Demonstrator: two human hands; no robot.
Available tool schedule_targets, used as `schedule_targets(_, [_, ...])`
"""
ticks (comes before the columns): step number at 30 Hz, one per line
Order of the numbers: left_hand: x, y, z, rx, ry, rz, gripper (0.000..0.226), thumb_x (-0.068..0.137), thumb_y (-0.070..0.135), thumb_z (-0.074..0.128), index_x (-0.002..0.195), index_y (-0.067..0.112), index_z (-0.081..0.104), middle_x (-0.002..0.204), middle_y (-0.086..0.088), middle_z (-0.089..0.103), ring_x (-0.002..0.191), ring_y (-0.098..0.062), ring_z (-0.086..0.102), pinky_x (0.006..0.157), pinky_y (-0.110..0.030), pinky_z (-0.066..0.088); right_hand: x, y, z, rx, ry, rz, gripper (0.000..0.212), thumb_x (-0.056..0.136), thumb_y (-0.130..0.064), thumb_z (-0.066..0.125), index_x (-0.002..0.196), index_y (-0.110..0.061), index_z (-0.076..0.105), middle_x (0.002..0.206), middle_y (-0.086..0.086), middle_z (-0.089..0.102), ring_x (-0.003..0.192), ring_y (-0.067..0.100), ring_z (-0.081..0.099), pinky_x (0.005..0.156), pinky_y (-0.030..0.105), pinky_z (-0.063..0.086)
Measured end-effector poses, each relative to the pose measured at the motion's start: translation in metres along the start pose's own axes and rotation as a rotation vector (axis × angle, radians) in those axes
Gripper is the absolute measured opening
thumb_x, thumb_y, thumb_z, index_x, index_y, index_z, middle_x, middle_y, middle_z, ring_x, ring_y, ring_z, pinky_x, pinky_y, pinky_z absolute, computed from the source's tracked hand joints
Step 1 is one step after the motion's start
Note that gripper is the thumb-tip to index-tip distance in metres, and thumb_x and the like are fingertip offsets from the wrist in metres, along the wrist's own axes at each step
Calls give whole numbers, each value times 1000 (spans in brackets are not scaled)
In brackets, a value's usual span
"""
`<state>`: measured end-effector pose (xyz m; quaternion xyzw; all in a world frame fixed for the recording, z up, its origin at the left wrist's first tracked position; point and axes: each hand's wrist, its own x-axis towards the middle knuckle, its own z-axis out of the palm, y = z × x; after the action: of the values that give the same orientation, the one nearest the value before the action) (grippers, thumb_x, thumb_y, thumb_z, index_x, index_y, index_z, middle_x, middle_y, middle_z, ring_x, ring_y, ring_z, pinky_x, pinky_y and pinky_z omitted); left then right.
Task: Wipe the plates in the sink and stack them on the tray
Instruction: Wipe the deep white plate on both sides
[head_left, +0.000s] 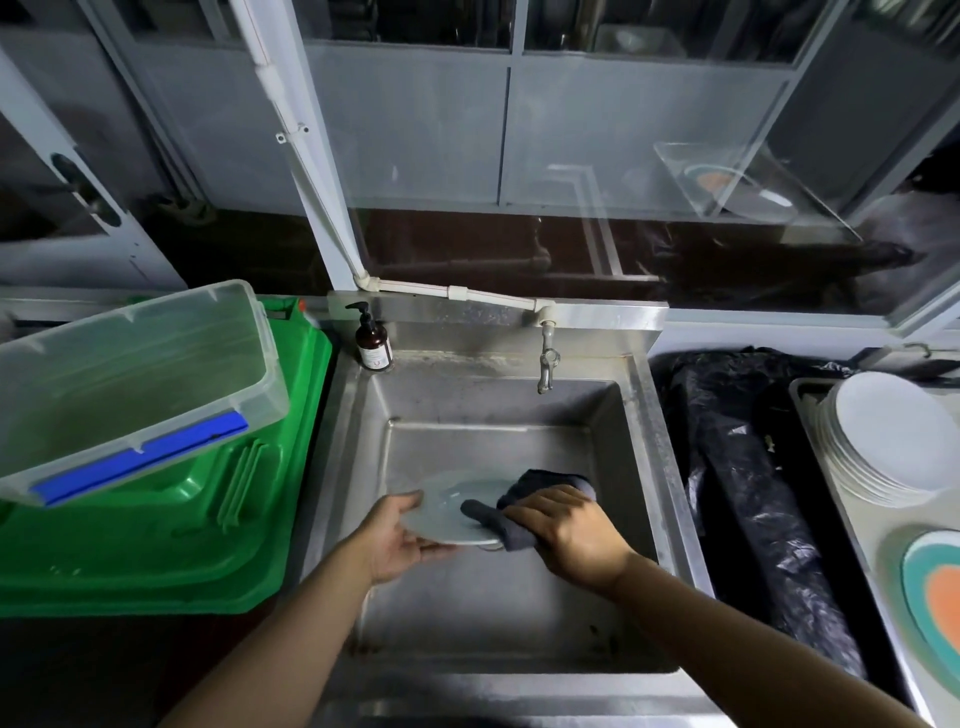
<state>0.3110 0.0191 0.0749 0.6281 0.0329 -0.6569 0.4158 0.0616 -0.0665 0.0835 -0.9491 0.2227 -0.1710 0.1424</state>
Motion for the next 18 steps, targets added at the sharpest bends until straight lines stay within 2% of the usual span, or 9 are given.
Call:
schedule_targets(2, [7, 0, -4, 173, 44, 24, 39, 102, 37, 55, 132, 13, 53, 118, -21, 60, 108, -43, 61, 100, -51, 50, 11, 6, -10, 66, -126, 72, 28, 85, -18, 60, 108, -32, 67, 97, -10, 72, 90, 14, 66, 77, 34, 53])
schedule_targets(4, [19, 2, -11, 493, 48, 241, 51, 99, 51, 55, 145, 29, 48, 139, -4, 58, 124, -27, 56, 103, -36, 46, 22, 12, -19, 65, -251, 155, 26, 86, -30, 55, 110, -40, 59, 95, -12, 70, 88, 12, 66, 71, 35, 52])
schedule_targets(5, [20, 4, -11, 658, -2, 341, 50, 100, 56, 49, 142, 29, 56, 143, 3, 57, 129, -17, 54, 103, -30, 45, 26, 16, -23, 75, -302, 185, 27, 85, -36, 54, 111, -41, 57, 98, -13, 70, 89, 11, 66, 72, 35, 53])
schedule_targets(7, [10, 10, -2, 839, -190, 339, 59, 97, 69, 39, 125, 28, 71, 131, 7, 67, 120, -9, 60, 96, -25, 45, 34, 23, -29, 148, -384, 220, 25, 82, -40, 60, 107, -38, 63, 99, -14, 71, 87, 11, 65, 75, 32, 53])
schedule_targets(10, [0, 11, 9, 1049, -322, 272, 75, 70, 91, 50, 111, 32, 72, 117, -1, 72, 109, -14, 65, 100, -36, 48, 44, 33, -35, 180, -457, 262, 26, 78, -33, 74, 104, -33, 69, 96, -12, 72, 82, 8, 62, 75, 25, 48])
schedule_targets(12, [2, 3, 13, 1070, -306, 312, 72, 68, 90, 53, 112, 35, 69, 116, 1, 72, 109, -17, 66, 99, -37, 50, 49, 40, -34, 184, -462, 310, 31, 76, -35, 78, 106, -32, 70, 96, -12, 72, 85, 7, 61, 76, 23, 47])
schedule_targets(14, [5, -5, 17, 1010, -233, 358, 70, 78, 89, 47, 114, 32, 67, 113, 2, 71, 105, -18, 66, 92, -34, 51, 53, 44, -34, 207, -439, 356, 34, 73, -41, 79, 105, -33, 69, 96, -14, 72, 85, 6, 61, 76, 24, 48])
schedule_targets(16, [7, -10, 23, 958, -140, 380, 74, 85, 86, 36, 104, 22, 69, 100, -1, 71, 93, -18, 65, 81, -32, 48, 55, 47, -32, 255, -378, 389, 35, 74, -46, 77, 106, -35, 68, 100, -16, 71, 90, 4, 63, 80, 25, 50])
schedule_targets(18, [10, -15, 24, 890, -57, 362, 84, 82, 87, 32, 90, 11, 66, 81, -5, 65, 75, -18, 58, 70, -31, 43, 53, 51, -27, 365, -239, 476, 32, 79, -44, 72, 109, -36, 69, 105, -15, 72, 96, 5, 66, 85, 31, 53])
